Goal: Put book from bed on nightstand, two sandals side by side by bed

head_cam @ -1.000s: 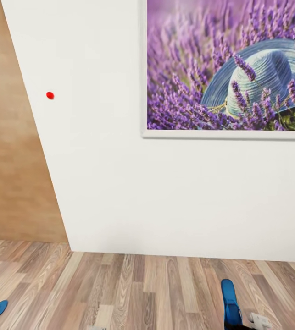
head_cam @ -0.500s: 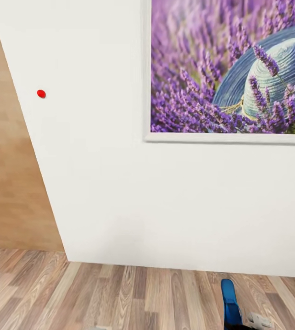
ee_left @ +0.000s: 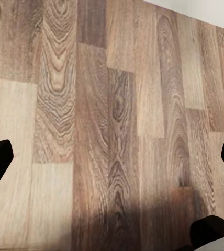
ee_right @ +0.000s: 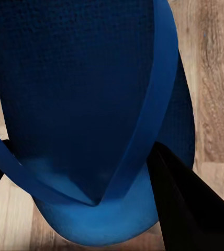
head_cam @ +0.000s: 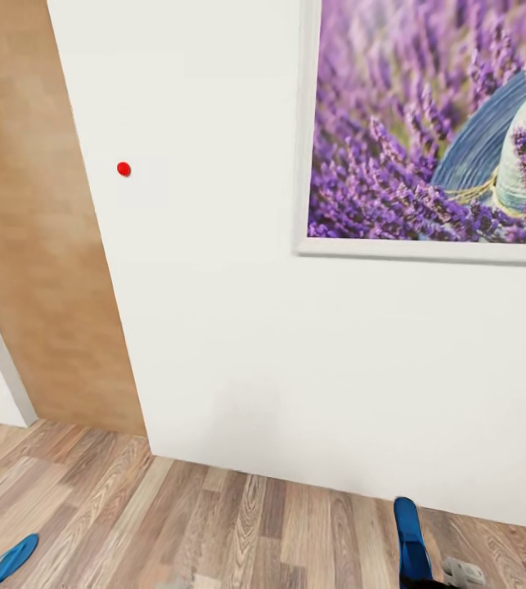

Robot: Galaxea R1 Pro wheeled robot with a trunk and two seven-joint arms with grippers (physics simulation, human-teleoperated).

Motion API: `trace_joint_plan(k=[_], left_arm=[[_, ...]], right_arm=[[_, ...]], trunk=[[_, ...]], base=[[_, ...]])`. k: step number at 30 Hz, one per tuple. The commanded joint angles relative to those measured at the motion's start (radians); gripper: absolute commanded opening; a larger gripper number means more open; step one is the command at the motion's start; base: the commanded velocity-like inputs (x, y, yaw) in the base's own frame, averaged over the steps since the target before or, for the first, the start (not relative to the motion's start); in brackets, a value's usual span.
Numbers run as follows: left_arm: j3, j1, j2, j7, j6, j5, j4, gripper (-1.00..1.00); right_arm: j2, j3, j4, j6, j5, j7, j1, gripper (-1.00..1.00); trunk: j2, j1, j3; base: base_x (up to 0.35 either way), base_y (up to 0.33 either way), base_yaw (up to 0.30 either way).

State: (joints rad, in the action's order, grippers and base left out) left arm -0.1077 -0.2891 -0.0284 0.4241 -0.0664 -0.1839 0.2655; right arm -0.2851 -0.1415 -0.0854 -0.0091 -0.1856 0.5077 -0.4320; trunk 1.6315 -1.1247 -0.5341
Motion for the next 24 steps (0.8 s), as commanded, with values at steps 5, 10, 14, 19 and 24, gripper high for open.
trace_joint_plan(k=[5,10,14,19,24], left_arm=[[-0.008,-0.001,-0.001,0.001,-0.004,-0.009,-0.002,1.00],[-0.009,-0.001,-0.001,0.001,-0.004,-0.009,-0.002,1.00],[-0.008,-0.001,-0.001,0.001,-0.004,-0.009,-0.002,1.00],[-0.009,-0.001,-0.001,0.001,-0.004,-0.009,-0.003,1.00],[-0.009,-0.001,-0.001,0.001,-0.004,-0.009,-0.003,1.00]], right_arm=[[0.000,-0.007,0.001,0.000,-0.003,0.005,-0.001,-1.00],[0.000,-0.007,0.001,0.000,-0.003,0.005,-0.001,-1.00],[0.000,-0.007,0.001,0.000,-0.003,0.005,-0.001,-1.00],[0.000,-0.007,0.001,0.000,-0.003,0.004,-0.001,-1.00],[0.000,-0.007,0.001,0.000,-0.003,0.005,-0.001,-1.00]], trunk=[[0.001,0.000,-0.001],[0.001,0.000,-0.001],[0.001,0.000,-0.001],[0.001,0.000,-0.001],[0.001,0.000,-0.001]], base=[[0.164,-0.053,0.271],[0.157,-0.045,0.271],[0.020,-0.005,0.271],[0.002,-0.001,0.271],[0.000,0.000,0.271]])
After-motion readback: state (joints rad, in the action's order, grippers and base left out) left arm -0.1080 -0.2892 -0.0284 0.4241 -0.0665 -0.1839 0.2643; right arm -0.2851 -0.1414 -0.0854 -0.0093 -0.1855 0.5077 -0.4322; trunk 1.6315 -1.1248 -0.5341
